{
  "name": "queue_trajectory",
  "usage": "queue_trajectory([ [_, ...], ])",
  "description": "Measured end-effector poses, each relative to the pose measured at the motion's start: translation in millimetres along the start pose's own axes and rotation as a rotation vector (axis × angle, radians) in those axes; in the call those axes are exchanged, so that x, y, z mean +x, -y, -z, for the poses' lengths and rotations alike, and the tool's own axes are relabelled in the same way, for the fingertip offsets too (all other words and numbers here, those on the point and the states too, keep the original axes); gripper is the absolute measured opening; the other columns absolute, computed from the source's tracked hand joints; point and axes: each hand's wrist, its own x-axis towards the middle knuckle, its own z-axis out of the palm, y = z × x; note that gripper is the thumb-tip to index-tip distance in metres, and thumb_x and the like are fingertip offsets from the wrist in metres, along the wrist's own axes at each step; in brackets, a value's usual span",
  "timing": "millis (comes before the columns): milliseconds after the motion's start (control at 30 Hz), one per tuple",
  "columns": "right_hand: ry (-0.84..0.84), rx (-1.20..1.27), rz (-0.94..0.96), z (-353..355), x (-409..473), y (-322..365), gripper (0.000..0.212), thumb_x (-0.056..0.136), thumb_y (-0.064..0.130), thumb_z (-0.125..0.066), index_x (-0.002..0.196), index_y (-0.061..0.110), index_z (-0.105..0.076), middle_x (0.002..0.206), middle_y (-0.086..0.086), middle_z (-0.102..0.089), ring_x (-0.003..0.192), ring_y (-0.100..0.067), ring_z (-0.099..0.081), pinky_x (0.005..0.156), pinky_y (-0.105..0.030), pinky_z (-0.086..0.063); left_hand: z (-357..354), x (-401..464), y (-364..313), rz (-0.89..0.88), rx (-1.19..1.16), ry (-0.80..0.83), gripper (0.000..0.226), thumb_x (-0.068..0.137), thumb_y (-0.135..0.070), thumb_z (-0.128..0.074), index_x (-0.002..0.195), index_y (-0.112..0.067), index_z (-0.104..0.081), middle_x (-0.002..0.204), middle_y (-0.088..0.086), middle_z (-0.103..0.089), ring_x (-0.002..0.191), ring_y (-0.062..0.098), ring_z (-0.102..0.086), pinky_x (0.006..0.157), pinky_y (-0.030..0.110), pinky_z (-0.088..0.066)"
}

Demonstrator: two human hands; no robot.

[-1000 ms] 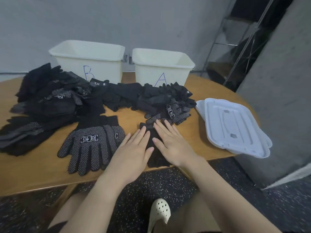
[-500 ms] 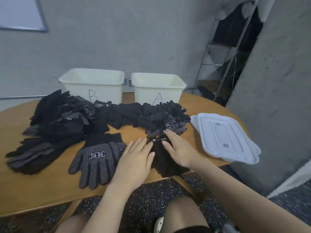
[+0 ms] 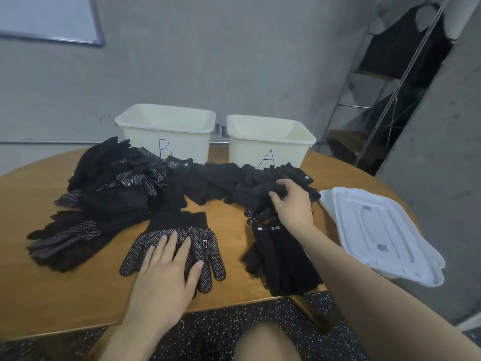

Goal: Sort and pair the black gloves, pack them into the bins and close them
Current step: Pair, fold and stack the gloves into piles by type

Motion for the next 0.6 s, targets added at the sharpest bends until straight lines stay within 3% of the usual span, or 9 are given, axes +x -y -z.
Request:
queue_trajectory([
  [67, -0.005, 0.064, 0.025, 1.7, 4.8, 2.2, 0.020, 0.096, 0.020, -0.068, 0.116, 0.015, -0.072, 0.097, -0.001, -0.071, 0.082, -0.013, -0.064, 0.084, -0.034, -0.055, 0.0, -2.8, -1.7, 0.001, 0.008, 0.003, 0.082, 0.093, -0.068, 0.003, 0.166, -0.032, -0.004, 0.174, -0.003, 0.004, 0.159, 0.015, 0.008, 0.123, 0.032, 0.015],
  [133, 0.002, 0.159, 0.031, 6.6, 9.4, 4.0, 0.009, 0.097, 0.015, -0.067, 0.101, 0.015, -0.074, 0.087, 0.005, -0.070, 0.077, -0.003, -0.062, 0.077, -0.021, -0.049, 0.0, -4.7, -2.8, 0.006, 0.001, 0.007, 0.081, 0.093, -0.069, 0.002, 0.166, -0.032, -0.004, 0.174, -0.004, 0.004, 0.159, 0.014, 0.008, 0.123, 0.032, 0.015],
  [200, 0.010, 0.219, 0.034, 12.9, 11.6, 7.5, 0.009, 0.096, 0.012, -0.067, 0.096, 0.018, -0.074, 0.083, 0.011, -0.069, 0.075, 0.007, -0.062, 0.071, -0.007, -0.043, -0.3, -5.7, -2.9, 0.013, -0.003, 0.008, 0.078, 0.096, -0.069, -0.002, 0.165, -0.032, -0.004, 0.174, -0.003, 0.004, 0.160, 0.014, 0.008, 0.123, 0.032, 0.014],
  [267, 0.026, 0.212, 0.077, 18.5, 10.7, 10.3, 0.010, 0.096, 0.011, -0.067, 0.097, 0.016, -0.074, 0.083, 0.010, -0.068, 0.075, 0.012, -0.059, 0.069, -0.003, -0.041, -0.8, -5.9, -3.7, 0.023, -0.009, 0.011, 0.075, 0.099, -0.068, -0.007, 0.165, -0.032, -0.005, 0.174, -0.003, 0.002, 0.160, 0.015, 0.006, 0.123, 0.033, 0.014],
  [400, 0.120, 0.155, 0.152, 27.7, 2.9, 11.4, 0.010, 0.095, 0.016, -0.066, 0.097, 0.018, -0.076, 0.091, 0.007, -0.071, 0.082, 0.006, -0.061, 0.071, -0.005, -0.043, 1.0, -3.6, -6.4, 0.030, -0.067, 0.002, 0.072, 0.102, -0.065, -0.018, 0.165, -0.030, -0.018, 0.173, -0.002, -0.009, 0.160, 0.017, -0.003, 0.124, 0.032, 0.006],
  [533, 0.178, 0.043, 0.125, 31.3, -0.7, 3.5, 0.016, 0.094, 0.031, -0.067, 0.078, 0.030, -0.071, 0.081, 0.010, -0.065, 0.075, 0.002, -0.058, 0.067, -0.020, -0.043, 7.2, -3.1, -10.6, 0.052, -0.092, -0.014, 0.065, 0.103, -0.062, -0.030, 0.159, -0.030, -0.039, 0.168, -0.003, -0.031, 0.156, 0.018, -0.022, 0.127, 0.036, -0.015],
  [600, 0.137, -0.077, 0.183, 30.8, 2.2, 1.4, 0.010, 0.095, 0.032, -0.067, 0.090, 0.025, -0.072, 0.093, 0.009, -0.062, 0.083, -0.004, -0.058, 0.074, -0.025, -0.046, 9.1, -2.3, -12.8, 0.064, -0.077, -0.019, 0.060, 0.103, -0.059, -0.034, 0.154, -0.030, -0.047, 0.164, -0.004, -0.039, 0.152, 0.018, -0.029, 0.125, 0.038, -0.021],
])
